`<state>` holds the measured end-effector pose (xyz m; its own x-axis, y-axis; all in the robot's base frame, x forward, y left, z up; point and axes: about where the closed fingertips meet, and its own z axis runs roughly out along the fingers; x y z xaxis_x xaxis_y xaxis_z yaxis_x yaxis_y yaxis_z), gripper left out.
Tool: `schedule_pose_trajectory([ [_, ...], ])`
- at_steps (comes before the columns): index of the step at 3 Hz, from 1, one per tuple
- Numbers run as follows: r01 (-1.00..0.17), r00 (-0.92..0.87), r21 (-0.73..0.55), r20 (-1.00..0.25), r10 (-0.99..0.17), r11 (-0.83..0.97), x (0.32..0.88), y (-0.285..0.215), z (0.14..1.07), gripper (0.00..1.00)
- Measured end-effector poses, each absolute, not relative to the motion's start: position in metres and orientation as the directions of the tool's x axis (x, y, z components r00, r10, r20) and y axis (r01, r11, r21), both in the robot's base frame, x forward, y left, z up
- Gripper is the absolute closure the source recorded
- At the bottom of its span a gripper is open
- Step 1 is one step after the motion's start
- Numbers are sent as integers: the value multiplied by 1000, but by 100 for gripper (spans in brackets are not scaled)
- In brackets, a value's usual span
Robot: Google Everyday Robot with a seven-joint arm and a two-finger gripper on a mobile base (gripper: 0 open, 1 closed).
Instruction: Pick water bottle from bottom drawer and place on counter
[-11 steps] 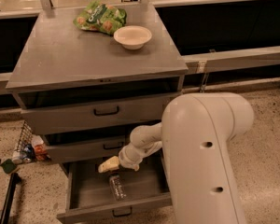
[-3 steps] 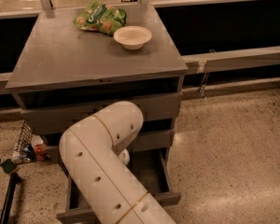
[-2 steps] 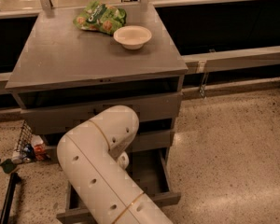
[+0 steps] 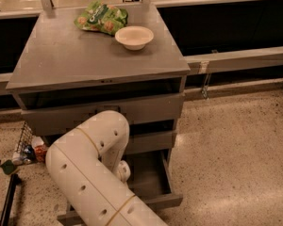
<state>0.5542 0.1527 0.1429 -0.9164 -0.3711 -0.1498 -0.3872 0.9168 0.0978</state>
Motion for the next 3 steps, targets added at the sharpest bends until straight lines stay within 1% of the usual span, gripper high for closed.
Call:
schedule_pose_trajectory([
  [1, -367, -926, 97, -136, -353, 925, 561, 146, 129, 55],
  [2, -372, -924, 100, -137, -358, 923, 571, 148, 120, 78],
  [3, -380, -918, 138, -174, -355, 915, 579, 142, 141, 99],
])
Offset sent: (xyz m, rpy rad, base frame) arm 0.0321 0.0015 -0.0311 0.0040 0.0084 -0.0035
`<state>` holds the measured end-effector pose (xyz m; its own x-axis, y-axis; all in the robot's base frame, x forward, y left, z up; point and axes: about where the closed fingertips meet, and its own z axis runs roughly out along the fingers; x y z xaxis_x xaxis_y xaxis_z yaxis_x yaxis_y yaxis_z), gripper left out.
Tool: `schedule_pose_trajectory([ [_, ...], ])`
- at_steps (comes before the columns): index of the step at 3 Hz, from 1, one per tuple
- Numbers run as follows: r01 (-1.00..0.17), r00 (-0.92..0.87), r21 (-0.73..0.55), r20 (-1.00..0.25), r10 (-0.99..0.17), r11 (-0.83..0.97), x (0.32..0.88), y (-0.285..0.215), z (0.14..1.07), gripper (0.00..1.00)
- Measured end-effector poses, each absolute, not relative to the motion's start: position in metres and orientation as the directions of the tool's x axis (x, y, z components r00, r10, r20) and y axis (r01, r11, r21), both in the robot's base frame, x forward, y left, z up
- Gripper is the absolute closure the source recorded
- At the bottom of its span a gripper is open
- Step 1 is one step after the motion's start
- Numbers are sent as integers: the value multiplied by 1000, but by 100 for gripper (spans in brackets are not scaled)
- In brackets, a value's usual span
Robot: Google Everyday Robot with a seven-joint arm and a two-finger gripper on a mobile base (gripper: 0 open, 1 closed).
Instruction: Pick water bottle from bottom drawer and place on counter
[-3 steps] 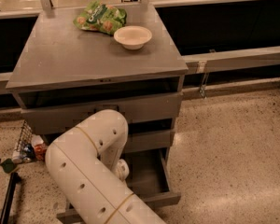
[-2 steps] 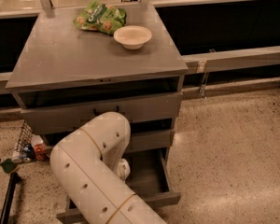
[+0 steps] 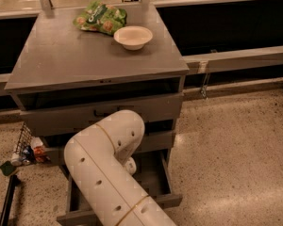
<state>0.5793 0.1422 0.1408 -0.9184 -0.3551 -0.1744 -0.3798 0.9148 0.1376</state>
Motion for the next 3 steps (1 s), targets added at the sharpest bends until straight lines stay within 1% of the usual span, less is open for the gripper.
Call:
schedule_pose_trajectory([
  [1, -391, -907, 180, -241, -345, 903, 587, 138, 183, 100],
  [2, -420, -891, 215, -281, -356, 882, 572, 116, 227, 100],
  [3, -510, -849, 232, -287, -443, 828, 553, 107, 260, 100],
])
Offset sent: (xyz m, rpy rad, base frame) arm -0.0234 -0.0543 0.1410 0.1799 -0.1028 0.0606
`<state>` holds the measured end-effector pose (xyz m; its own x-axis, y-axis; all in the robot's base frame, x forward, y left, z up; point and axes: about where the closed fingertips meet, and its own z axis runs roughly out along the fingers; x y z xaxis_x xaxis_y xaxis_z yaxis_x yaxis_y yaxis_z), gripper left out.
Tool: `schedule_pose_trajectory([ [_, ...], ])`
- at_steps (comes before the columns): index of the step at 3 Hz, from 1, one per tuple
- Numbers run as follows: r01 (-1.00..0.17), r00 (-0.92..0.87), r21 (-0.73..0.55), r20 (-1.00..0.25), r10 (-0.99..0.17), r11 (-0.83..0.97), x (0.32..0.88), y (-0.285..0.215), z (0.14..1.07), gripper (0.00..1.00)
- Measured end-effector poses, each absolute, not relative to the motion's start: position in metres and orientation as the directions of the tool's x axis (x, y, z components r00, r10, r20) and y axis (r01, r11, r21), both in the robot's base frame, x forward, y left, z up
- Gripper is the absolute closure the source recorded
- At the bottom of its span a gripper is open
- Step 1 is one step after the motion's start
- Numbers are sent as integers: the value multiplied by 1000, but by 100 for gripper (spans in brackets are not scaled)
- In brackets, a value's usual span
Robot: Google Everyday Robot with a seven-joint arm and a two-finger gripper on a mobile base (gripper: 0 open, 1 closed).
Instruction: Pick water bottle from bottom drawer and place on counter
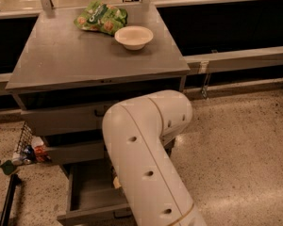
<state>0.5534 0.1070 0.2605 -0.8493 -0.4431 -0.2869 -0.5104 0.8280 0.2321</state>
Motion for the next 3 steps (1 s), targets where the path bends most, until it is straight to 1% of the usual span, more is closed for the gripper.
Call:
schedule_pose_trajectory([
  [2, -667, -744, 262, -258, -616, 697, 501, 72, 320, 100],
  [3, -761, -648, 244, -298, -701, 601, 474, 55, 362, 100],
])
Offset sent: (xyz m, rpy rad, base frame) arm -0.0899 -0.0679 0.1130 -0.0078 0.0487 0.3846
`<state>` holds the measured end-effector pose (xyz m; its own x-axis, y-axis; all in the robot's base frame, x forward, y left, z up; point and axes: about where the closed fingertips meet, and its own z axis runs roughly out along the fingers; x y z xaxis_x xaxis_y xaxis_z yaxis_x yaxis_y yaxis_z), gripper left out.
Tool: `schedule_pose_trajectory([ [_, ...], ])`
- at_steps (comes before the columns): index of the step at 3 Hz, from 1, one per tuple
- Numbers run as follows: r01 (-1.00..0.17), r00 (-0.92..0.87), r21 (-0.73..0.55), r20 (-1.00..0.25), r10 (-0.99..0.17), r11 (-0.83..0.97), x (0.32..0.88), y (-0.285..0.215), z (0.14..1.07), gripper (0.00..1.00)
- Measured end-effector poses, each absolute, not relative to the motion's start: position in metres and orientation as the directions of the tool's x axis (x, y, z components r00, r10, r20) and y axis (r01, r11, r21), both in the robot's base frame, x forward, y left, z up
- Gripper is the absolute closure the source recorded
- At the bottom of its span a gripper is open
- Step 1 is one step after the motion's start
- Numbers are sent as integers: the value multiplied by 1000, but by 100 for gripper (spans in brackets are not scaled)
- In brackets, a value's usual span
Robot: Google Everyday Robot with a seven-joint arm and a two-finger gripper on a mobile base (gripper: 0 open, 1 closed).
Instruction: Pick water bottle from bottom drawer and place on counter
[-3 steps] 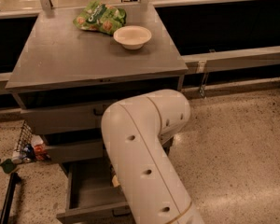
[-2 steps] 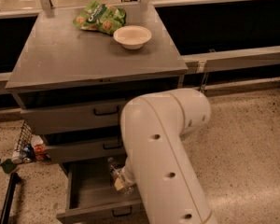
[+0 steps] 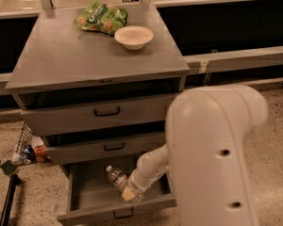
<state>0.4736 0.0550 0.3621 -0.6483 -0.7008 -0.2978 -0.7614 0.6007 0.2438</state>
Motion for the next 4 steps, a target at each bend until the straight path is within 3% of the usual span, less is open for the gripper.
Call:
schedule_pose_trajectory([
  [2, -896, -438, 147, -448, -779, 419, 444, 23, 454, 100],
  [3, -905, -412, 113, -473, -778, 411, 444, 7, 464, 100],
  [4, -906, -414, 147, -495, -764, 396, 449, 26, 472, 100],
])
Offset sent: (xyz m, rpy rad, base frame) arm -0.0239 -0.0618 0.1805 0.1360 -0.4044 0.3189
